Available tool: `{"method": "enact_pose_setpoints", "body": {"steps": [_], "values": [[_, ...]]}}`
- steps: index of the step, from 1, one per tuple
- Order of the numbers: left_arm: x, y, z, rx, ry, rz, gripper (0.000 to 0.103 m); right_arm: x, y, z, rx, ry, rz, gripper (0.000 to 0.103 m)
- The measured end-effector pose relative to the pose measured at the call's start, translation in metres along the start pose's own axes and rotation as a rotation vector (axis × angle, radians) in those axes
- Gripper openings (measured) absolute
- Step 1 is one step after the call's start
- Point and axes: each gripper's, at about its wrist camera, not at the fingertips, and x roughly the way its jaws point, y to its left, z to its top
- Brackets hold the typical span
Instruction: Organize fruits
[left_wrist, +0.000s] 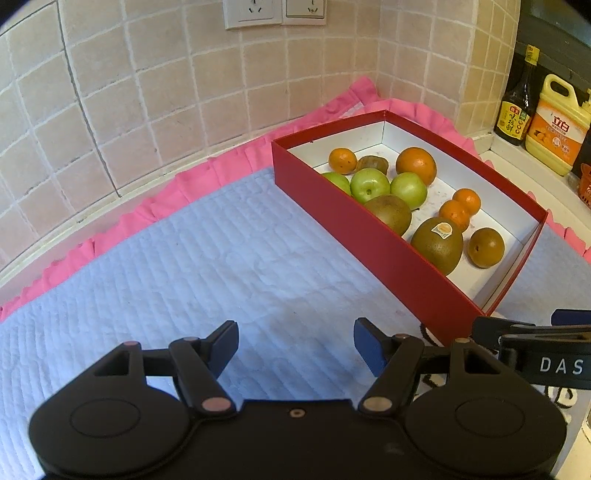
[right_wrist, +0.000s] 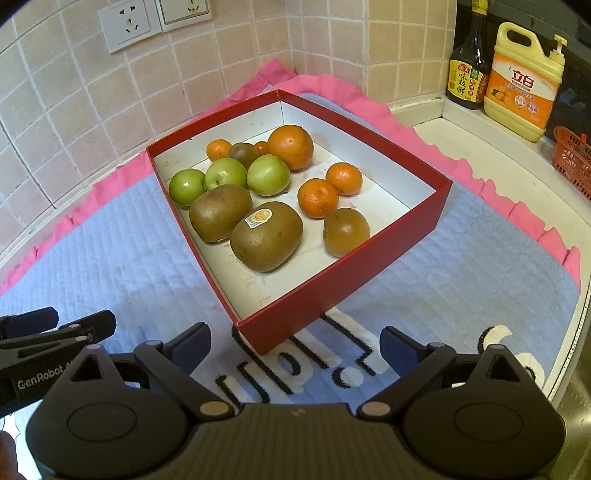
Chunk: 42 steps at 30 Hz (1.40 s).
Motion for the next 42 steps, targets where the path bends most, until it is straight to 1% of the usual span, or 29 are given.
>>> {"method": "enact_pose_setpoints", "body": {"steps": [13, 42], "values": [[0.0036, 0.0041, -0.0008, -0.017, 0.014, -0.011, 0.082, 0.0046, 0.0017, 0.0013, -0.016, 0.009, 0.006, 0.099], [0.0027, 0.0067, -0.0005, -0.027, 0.015, -0.011, 0.082, 0.0084, 0.0013, 0.0012, -0.021, 0.02, 0.014, 0.099]]}}
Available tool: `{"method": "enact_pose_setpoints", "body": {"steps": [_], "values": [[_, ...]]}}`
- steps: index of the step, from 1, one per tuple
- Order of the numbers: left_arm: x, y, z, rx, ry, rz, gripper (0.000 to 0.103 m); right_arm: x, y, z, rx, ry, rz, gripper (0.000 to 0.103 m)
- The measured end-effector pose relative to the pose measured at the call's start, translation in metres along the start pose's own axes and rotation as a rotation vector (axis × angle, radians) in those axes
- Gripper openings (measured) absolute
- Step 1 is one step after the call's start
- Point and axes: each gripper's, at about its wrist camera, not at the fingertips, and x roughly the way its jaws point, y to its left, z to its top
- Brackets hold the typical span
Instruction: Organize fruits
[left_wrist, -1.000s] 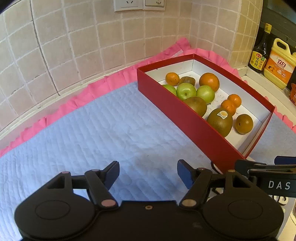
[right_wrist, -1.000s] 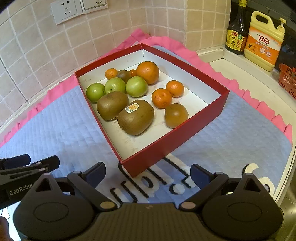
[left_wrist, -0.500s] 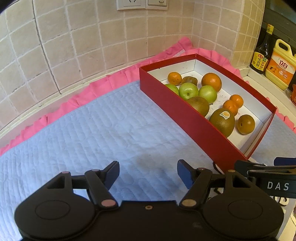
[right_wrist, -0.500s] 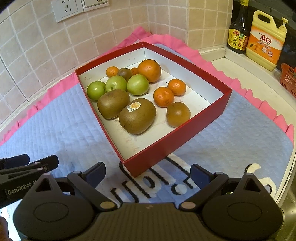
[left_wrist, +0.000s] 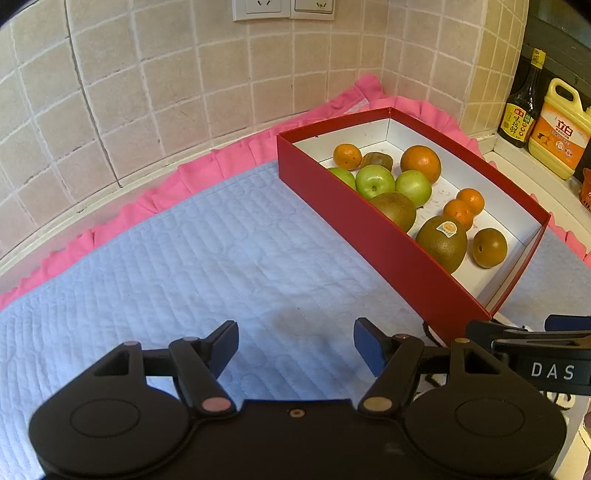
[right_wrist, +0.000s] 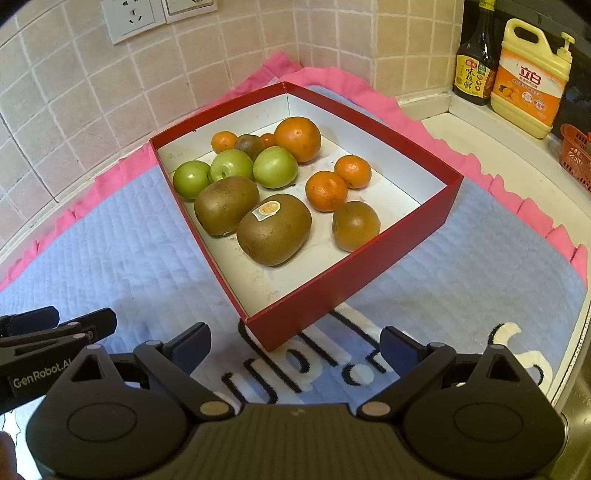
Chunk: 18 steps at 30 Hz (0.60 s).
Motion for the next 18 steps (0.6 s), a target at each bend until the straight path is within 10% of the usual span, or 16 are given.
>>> {"method": "enact_pose_setpoints", "body": {"steps": [18], "values": [[0.0001, 0.0028, -0.0004, -0.003, 0.003, -0.007, 0.082, -0.0005, -0.0008, -0.0007, -0.001, 0.002, 0.001, 0.099]]}}
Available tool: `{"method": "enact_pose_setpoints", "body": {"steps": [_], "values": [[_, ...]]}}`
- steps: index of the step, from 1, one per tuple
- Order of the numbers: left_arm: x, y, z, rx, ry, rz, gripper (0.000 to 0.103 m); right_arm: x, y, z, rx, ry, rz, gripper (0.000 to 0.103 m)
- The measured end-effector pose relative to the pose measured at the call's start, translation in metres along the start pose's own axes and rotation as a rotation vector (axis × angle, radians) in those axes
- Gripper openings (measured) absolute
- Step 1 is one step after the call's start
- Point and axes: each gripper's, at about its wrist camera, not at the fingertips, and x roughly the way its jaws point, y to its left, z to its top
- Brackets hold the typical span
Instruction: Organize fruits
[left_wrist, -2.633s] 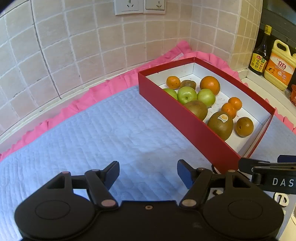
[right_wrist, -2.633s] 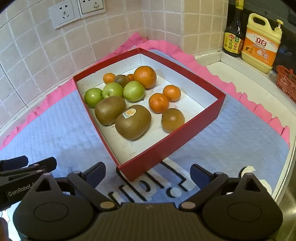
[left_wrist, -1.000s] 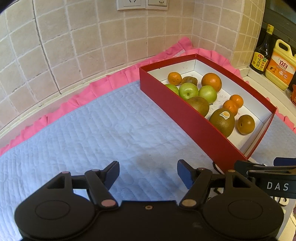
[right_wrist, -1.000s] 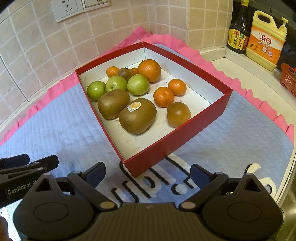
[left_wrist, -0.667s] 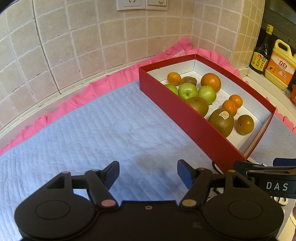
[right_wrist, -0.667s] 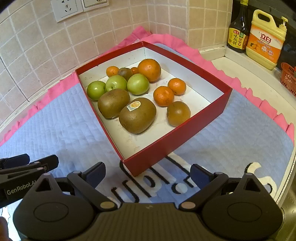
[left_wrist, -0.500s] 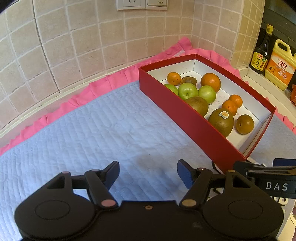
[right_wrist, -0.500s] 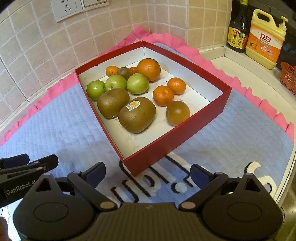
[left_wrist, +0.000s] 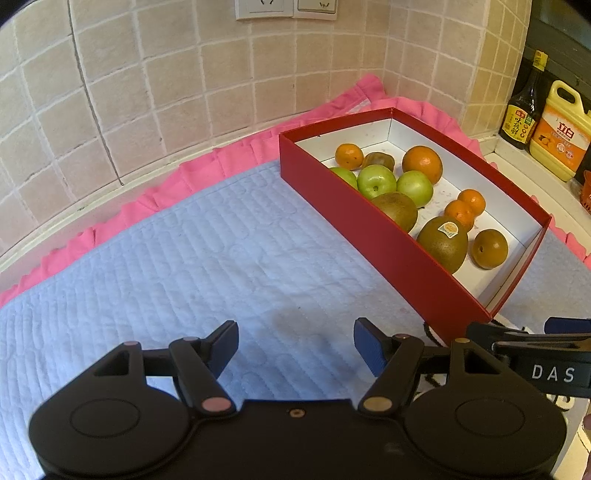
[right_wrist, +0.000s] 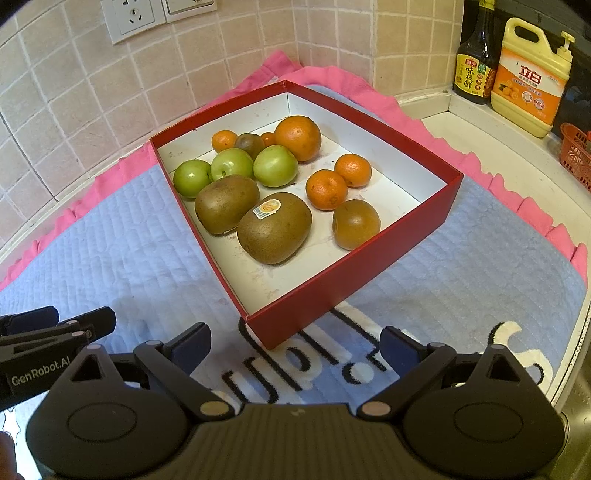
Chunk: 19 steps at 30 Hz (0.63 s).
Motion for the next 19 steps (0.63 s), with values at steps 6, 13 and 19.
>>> {"method": "enact_pose_setpoints", "body": {"steps": [6, 13, 19], "values": [[0.0018, 0.0009, -0.0002, -0.007, 0.008, 0.0, 0.082, 0.0011, -0.001, -0.0009, -0.002, 0.005, 0.003, 0.099], [-0.0002, -0.0016, -0.0004, 0.007, -0.018, 0.01, 0.082, 0.0016, -0.0009, -0.0003, -0.005, 0.004, 0.003, 0.099], [-0.0033, -0.0008, 0.001, 0.009, -0.031, 0.013, 0.082, 0.0012, -0.0012, 0.0039, -0.019, -0.001, 0.003, 0.099]]}}
